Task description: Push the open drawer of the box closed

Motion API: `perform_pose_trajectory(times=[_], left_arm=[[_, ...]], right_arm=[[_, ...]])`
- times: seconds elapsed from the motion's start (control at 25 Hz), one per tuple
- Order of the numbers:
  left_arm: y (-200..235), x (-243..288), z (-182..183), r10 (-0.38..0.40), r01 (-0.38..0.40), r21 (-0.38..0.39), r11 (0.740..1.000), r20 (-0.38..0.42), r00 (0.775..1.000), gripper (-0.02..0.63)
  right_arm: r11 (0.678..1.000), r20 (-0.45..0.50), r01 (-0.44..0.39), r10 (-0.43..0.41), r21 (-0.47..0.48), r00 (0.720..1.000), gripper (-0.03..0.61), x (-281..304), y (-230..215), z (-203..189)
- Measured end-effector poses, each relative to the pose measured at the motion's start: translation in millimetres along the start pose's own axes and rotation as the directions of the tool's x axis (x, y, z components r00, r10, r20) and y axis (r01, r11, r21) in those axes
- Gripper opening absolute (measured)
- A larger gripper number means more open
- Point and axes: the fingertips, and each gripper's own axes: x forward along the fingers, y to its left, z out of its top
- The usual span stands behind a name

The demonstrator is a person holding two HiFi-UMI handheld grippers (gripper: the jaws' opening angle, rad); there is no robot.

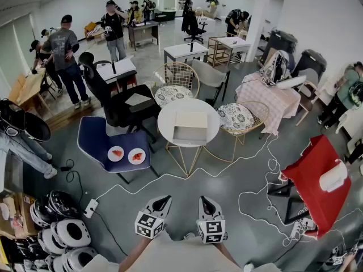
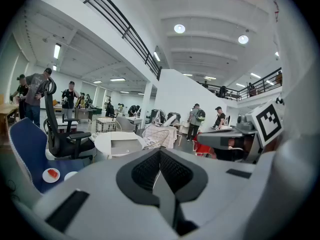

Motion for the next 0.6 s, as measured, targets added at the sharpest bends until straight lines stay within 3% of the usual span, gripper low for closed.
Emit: perform_pose_trajectory(times=[0.6], left_arm=[[-16.0,10.0,-1.4,0.003,-0.003,-0.006,1.000,-0.006,1.000,0.012]], right_arm=[[0.999,0.004,-0.030,0.030,0.027,1.000,0.015,-9.3,-10.9,-5.1]])
